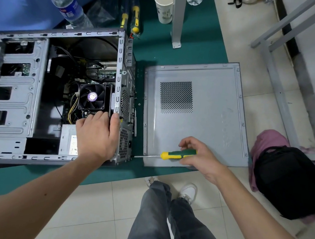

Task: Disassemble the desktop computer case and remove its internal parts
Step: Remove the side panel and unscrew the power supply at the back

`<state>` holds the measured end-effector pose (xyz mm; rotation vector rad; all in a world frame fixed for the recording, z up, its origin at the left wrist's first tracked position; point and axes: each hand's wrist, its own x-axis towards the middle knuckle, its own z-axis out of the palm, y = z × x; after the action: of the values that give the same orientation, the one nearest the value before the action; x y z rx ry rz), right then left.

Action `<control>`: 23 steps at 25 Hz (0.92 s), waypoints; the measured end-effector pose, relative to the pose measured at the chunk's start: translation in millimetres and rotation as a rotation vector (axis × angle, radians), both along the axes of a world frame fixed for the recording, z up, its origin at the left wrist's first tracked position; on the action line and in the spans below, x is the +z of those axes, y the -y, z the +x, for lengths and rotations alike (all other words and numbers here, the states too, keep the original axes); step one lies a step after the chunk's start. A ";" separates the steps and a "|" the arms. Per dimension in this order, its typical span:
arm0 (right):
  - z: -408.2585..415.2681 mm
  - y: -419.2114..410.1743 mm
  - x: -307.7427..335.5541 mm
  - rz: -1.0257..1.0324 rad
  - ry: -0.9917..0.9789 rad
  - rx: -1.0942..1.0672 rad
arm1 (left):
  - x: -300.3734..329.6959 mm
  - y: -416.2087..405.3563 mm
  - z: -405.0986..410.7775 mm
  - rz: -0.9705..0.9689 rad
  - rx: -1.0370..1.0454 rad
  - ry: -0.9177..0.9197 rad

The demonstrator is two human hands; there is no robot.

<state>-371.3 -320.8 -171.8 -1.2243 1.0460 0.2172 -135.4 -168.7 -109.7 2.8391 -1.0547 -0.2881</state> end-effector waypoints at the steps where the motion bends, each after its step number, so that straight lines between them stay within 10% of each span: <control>1: 0.3 -1.5 -0.3 0.023 -0.032 0.017 | 0.0 -0.1 0.1 0.000 0.000 -0.001; 14: 7.9 4.2 -0.8 -0.135 -0.138 0.184 | -1.9 0.1 0.3 -0.009 0.010 0.014; 19: 1.4 4.3 -7.4 0.144 0.138 -0.199 | -1.1 0.2 -0.6 -0.010 0.009 0.006; 23: 6.0 3.2 -2.8 0.023 -0.131 0.031 | -0.7 0.6 -0.5 -0.012 0.007 0.001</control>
<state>-365.4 -324.0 -174.6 -1.2189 1.1350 0.3367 -135.9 -169.4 -110.3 2.8323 -1.0433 -0.2790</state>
